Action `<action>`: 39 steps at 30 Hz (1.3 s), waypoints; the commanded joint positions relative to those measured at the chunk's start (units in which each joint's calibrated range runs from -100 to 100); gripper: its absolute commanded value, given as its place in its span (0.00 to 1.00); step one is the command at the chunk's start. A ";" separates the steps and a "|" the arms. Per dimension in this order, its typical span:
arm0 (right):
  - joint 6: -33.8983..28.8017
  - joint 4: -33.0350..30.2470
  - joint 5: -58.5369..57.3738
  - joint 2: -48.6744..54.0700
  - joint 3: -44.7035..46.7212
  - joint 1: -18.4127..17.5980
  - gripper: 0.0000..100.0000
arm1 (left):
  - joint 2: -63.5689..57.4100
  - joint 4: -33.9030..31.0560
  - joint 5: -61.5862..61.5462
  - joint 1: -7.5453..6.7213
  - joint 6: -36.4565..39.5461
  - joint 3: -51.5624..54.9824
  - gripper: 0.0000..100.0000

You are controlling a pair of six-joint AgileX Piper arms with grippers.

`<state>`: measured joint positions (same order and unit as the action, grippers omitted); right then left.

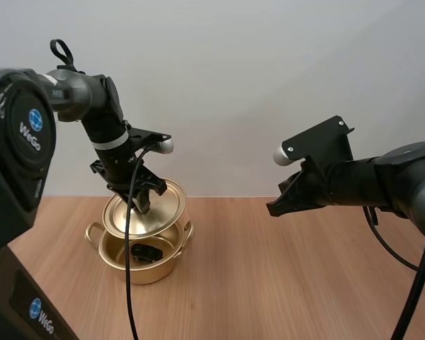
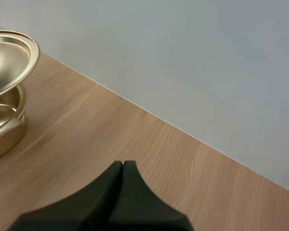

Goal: Open the pot, put the car inside, and close it

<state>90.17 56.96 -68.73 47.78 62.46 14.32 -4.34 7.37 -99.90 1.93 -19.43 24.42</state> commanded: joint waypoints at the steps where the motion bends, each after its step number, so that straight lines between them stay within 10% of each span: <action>1: 0.03 -0.11 0.08 -0.01 0.04 -0.03 0.00 | 0.08 0.04 -0.10 -0.01 -0.07 0.37 0.00; 39: -0.73 -0.23 0.08 -0.01 0.04 -0.03 0.00 | 1.24 -1.94 -0.10 -0.01 -1.58 11.06 0.00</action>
<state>89.46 56.73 -68.73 47.78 62.46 14.32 -3.22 5.38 -99.70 1.93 -21.08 35.38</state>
